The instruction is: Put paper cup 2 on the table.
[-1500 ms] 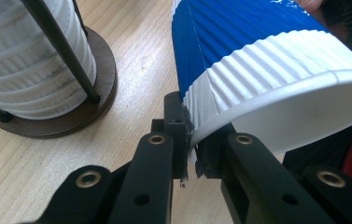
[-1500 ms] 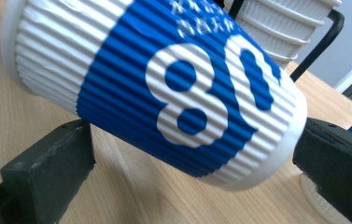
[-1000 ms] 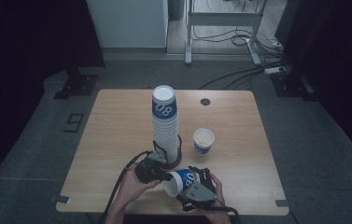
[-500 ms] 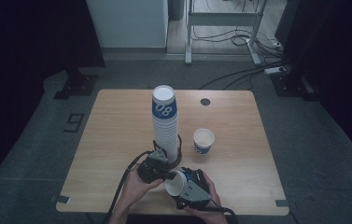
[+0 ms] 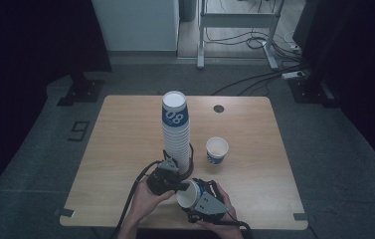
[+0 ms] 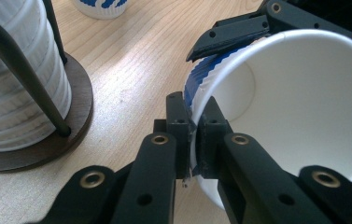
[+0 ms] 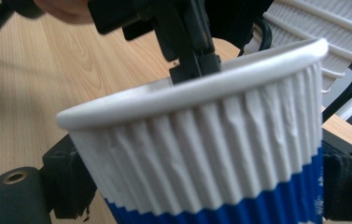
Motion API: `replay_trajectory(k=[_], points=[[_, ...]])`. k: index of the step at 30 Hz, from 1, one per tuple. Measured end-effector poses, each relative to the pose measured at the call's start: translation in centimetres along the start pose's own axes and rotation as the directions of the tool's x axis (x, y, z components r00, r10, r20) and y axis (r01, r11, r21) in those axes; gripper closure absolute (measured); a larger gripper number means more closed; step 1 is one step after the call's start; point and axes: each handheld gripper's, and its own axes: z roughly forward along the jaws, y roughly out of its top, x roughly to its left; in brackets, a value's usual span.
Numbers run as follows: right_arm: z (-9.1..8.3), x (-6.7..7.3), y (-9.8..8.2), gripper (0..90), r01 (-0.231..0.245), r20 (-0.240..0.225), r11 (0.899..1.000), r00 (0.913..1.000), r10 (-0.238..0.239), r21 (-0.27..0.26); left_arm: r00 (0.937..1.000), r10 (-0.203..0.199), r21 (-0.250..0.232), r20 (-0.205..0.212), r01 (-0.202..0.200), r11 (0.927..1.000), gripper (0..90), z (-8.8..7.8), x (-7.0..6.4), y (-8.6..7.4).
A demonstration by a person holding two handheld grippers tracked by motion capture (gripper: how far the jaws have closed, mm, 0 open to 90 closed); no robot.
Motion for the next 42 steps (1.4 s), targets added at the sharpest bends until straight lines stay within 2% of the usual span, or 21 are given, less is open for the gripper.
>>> replay_trajectory(k=[8,13,16,23,25,30,33,36,40,42], points=[[-0.2,-0.2,0.1,14.4,-0.031,-0.003,0.999,0.9995,0.030,-0.027,0.9999,-0.012,-0.047,0.009,0.012,0.9988,82.2,0.1,0.2,-0.5],[-0.3,-0.4,-0.1,15.2,-0.065,0.001,0.997,0.9979,0.065,-0.049,0.9998,-0.018,-0.079,0.005,0.018,0.9967,77.2,0.1,0.3,-0.7],[-0.5,-0.6,-0.1,15.4,-0.085,0.001,0.995,0.9964,0.085,-0.057,0.9998,-0.021,-0.100,0.000,0.021,0.9947,71.4,0.0,0.2,-0.8],[-0.8,-1.1,-0.4,15.6,-0.123,0.018,0.991,0.9920,0.125,-0.059,0.9985,-0.014,-0.177,-0.054,0.004,0.9842,53.8,-0.2,0.0,-1.3],[-0.8,-1.2,-0.5,15.7,-0.133,0.019,0.989,0.9907,0.135,-0.056,0.9982,-0.017,-0.206,-0.057,0.005,0.9786,52.1,-0.3,0.1,-1.5],[-0.8,-1.6,-0.8,15.8,-0.161,0.024,0.986,0.9865,0.162,-0.050,0.9972,-0.006,-0.248,-0.075,-0.013,0.9686,41.4,-0.5,-0.2,-2.0],[-0.8,-1.8,-1.0,15.9,-0.177,0.037,0.983,0.9831,0.179,-0.049,0.9962,-0.019,-0.291,-0.085,-0.007,0.9568,36.3,-0.7,0.0,-2.5],[-1.0,-2.2,-1.2,16.0,-0.202,0.047,0.978,0.9778,0.204,-0.047,0.9938,0.001,-0.309,-0.111,-0.035,0.9503,31.8,-0.8,-0.1,-2.9],[-1.2,-2.7,-1.5,16.1,-0.231,0.066,0.972,0.9702,0.233,-0.036,0.9896,-0.006,-0.354,-0.144,-0.046,0.9341,27.2,-1.1,-0.1,-3.6],[-1.3,-3.0,-1.7,16.2,-0.253,0.070,0.967,0.9643,0.255,-0.041,0.9851,-0.012,-0.372,-0.171,-0.054,0.9267,22.9,-1.1,-0.1,-4.0]])
